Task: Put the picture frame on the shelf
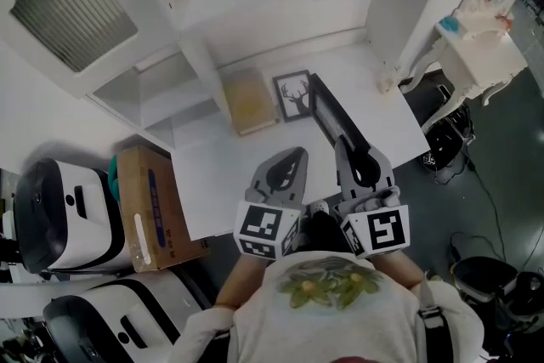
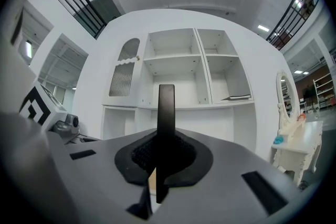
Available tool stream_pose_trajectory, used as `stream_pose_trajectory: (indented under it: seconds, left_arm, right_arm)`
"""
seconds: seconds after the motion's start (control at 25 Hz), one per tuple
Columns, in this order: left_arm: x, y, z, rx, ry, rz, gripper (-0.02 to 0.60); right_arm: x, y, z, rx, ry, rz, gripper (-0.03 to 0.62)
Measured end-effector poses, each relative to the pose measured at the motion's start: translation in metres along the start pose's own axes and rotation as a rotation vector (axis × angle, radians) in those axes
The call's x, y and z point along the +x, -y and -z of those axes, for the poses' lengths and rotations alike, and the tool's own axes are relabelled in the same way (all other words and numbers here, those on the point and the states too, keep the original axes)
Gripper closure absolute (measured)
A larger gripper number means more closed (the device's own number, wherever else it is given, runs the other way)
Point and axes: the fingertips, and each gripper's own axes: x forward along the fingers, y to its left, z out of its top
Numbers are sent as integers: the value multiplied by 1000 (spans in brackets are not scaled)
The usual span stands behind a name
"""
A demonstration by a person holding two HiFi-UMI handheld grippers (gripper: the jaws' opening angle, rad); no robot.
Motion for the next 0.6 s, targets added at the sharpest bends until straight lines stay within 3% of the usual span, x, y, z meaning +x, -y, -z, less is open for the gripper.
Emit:
stream_pose_trajectory:
  seconds: [0.6]
  left_arm:
    - [47,-5,-23,50,-2,8,548]
  right_arm:
    - [43,38,-29,-4,103,-19,557]
